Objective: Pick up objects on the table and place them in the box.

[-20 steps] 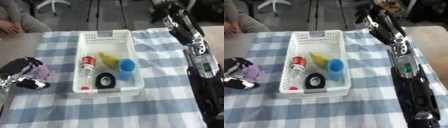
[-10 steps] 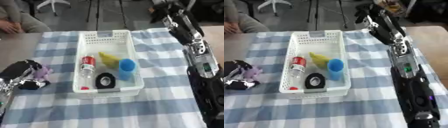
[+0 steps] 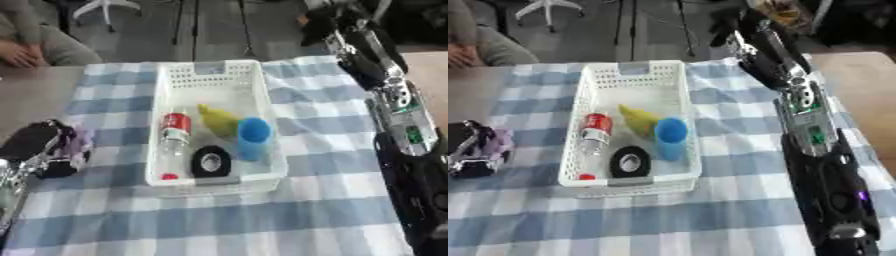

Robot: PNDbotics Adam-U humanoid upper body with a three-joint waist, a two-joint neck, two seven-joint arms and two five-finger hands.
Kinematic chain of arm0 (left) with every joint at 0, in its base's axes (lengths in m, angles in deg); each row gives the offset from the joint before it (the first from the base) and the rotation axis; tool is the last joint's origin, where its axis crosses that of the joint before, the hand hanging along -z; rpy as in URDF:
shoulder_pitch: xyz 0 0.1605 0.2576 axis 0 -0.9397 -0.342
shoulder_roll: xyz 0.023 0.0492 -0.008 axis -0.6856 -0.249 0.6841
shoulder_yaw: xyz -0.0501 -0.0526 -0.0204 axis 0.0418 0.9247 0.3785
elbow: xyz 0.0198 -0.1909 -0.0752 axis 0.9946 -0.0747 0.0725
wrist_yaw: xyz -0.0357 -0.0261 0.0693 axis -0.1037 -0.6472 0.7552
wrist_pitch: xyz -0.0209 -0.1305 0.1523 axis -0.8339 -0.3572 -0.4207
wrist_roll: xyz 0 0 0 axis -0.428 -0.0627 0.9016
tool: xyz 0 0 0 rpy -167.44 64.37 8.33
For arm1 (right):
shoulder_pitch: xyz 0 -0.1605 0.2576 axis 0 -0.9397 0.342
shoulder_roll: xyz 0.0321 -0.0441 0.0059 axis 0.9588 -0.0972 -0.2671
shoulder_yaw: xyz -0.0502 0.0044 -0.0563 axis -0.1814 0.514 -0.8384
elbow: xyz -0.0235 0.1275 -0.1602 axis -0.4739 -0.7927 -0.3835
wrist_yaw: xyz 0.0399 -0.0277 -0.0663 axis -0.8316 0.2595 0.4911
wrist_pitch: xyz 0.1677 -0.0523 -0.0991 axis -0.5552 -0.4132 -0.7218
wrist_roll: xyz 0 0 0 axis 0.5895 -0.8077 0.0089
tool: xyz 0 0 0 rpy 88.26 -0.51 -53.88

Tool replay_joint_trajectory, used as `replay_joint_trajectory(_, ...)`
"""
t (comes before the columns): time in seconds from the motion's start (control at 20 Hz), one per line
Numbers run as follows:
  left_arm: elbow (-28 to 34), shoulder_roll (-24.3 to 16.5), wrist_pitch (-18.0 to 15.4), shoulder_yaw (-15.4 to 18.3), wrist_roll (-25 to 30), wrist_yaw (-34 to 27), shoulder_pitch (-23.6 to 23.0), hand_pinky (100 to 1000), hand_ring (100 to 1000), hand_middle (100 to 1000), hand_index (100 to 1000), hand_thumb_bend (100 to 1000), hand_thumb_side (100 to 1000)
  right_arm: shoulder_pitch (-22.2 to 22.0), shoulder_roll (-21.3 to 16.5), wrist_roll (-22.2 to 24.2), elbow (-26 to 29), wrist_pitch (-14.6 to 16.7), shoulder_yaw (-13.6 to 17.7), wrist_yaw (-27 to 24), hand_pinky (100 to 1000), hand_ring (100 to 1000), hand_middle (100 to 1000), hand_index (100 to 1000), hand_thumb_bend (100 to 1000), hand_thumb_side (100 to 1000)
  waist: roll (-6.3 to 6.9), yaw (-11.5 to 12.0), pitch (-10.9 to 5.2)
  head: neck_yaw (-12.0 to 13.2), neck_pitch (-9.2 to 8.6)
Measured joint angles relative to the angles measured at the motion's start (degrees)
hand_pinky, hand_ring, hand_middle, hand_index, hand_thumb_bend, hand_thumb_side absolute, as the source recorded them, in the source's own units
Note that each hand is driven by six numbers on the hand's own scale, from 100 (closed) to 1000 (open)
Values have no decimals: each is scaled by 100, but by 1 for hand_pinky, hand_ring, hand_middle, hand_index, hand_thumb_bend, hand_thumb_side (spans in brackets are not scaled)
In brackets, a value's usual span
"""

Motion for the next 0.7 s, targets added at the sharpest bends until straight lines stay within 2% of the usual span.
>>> replay_joint_trajectory(0.2, 614, -2, 84, 36, -191, -346, 114, 100, 344, 373, 523, 100, 292, 2, 0, -5, 0, 2, 0, 0, 622, 565, 601, 775, 100, 657, 0, 0, 0, -2, 0)
replay_joint_trajectory(0.25, 806, -2, 64, 24, -270, -496, 213, 100, 345, 371, 528, 193, 339, 2, 0, -5, 0, 2, 0, 0, 622, 565, 601, 775, 100, 656, -3, 0, 0, 2, 0)
replay_joint_trajectory(0.3, 999, -1, 6, -29, -351, -722, 328, 100, 347, 373, 531, 202, 343, 2, 1, -5, 0, 2, 0, 0, 622, 565, 601, 775, 100, 657, -3, -6, 0, 8, 0)
replay_joint_trajectory(0.35, 1140, 8, -92, -110, -425, -1029, 425, 100, 356, 381, 542, 254, 365, 2, 2, -5, 0, 2, 0, 0, 623, 565, 601, 775, 100, 656, -3, -14, 0, 16, 0)
replay_joint_trajectory(0.5, 1241, 96, -571, -400, -496, -2058, 639, 105, 366, 391, 551, 278, 373, 2, 6, -2, 0, 2, -4, 0, 623, 565, 602, 775, 100, 655, -13, -27, 0, 26, 0)
replay_joint_trajectory(0.55, 1208, 112, -736, -482, -486, -2324, 691, 110, 377, 402, 567, 322, 397, 2, 7, -1, 0, 2, -6, 0, 623, 566, 602, 776, 100, 652, -26, -36, 0, 27, 0)
replay_joint_trajectory(0.6, 1135, 135, -889, -560, -458, -2527, 746, 108, 381, 406, 570, 347, 412, 2, 10, 0, -1, 3, -8, 0, 623, 566, 602, 776, 100, 652, -38, -49, 0, 34, 1)
replay_joint_trajectory(0.7, 866, 240, -1167, -730, -343, -2741, 922, 100, 382, 406, 570, 343, 417, 2, 34, 0, -1, 4, -18, 0, 624, 566, 602, 776, 100, 653, -58, -80, 0, 58, 1)
